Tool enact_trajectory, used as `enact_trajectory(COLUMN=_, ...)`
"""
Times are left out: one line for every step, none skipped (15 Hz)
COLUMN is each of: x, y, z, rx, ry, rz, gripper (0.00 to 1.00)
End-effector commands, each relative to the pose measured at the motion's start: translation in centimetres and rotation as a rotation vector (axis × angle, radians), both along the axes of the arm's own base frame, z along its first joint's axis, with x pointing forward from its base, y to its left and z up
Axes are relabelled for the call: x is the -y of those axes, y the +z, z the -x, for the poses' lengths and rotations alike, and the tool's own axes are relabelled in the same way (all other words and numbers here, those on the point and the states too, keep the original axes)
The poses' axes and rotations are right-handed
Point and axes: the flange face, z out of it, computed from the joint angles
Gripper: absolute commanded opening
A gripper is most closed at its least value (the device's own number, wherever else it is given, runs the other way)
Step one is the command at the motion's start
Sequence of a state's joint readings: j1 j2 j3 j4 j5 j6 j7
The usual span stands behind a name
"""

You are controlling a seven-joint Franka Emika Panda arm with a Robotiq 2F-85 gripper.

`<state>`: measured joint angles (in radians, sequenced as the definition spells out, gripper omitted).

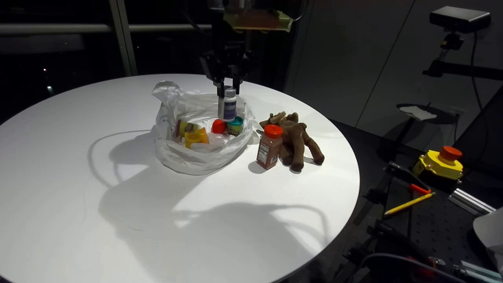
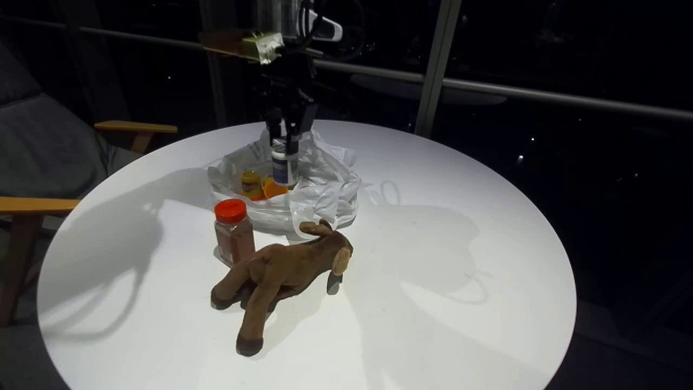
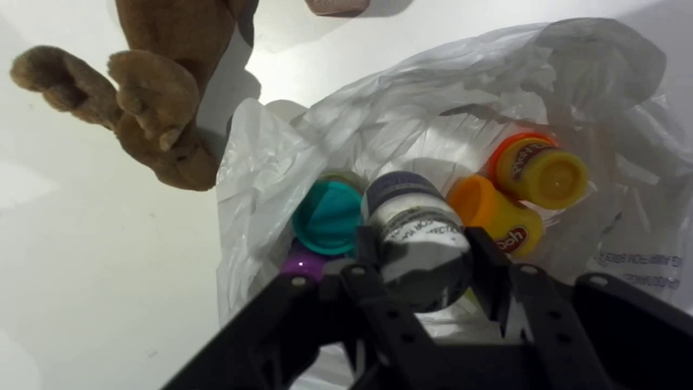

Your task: Remove the contents from the white plastic bag and put them on the table one at a time

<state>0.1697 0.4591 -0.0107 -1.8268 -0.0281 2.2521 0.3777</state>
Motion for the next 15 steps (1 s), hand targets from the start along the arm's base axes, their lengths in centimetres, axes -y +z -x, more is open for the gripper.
enact_trajectory(x=-2.9, y=5.0, z=5.3, rx=0.033, ry=0.04, rz=0.017, gripper=0.13)
enact_trajectory(x=-4.2, y=5.7, z=6.4, rx=0.037, ry=0.067, rz=0.017, gripper=0.13)
enact_trajectory(x=-5.8, y=5.5, z=7.2, rx=0.035, ry=0.094, rz=0.019, gripper=0.13)
enact_trajectory(x=-7.4, y=5.4, z=8.2, rx=0.028, ry=0.118, rz=0.025, gripper=0.13)
enact_trajectory(x=-9.0, y=4.7, z=9.2, rx=0.015, ry=0.143, rz=0.033, gripper=0.13)
enact_trajectory(x=-10.6, y=3.4, z=10.3, rx=-0.009, ry=0.17, rz=0.039, gripper=0.13)
enact_trajectory(x=-12.1, y=2.3, z=11.3, rx=-0.023, ry=0.194, rz=0.046, gripper=0.13)
enact_trajectory(x=-13.6, y=0.8, z=12.3, rx=-0.043, ry=0.222, rz=0.048, gripper=0.13)
enact_trajectory(x=-14.8, y=-0.4, z=13.4, rx=-0.05, ry=0.249, rz=0.057, gripper=0.13)
enact_trajectory(x=-16.1, y=-1.8, z=14.0, rx=-0.054, ry=0.273, rz=0.067, gripper=0.13)
enact_trajectory(x=-17.2, y=-3.0, z=14.8, rx=-0.053, ry=0.304, rz=0.077, gripper=0.13)
enact_trajectory(x=-18.1, y=-4.4, z=15.5, rx=-0.041, ry=0.336, rz=0.081, gripper=0.13)
enact_trajectory(x=-19.0, y=-5.3, z=16.0, rx=-0.018, ry=0.364, rz=0.086, gripper=0.13)
enact_trajectory(x=-19.5, y=-6.2, z=16.5, rx=0.005, ry=0.388, rz=0.09, gripper=0.13)
enact_trajectory(x=-20.1, y=-6.7, z=16.8, rx=0.026, ry=0.402, rz=0.082, gripper=0.13)
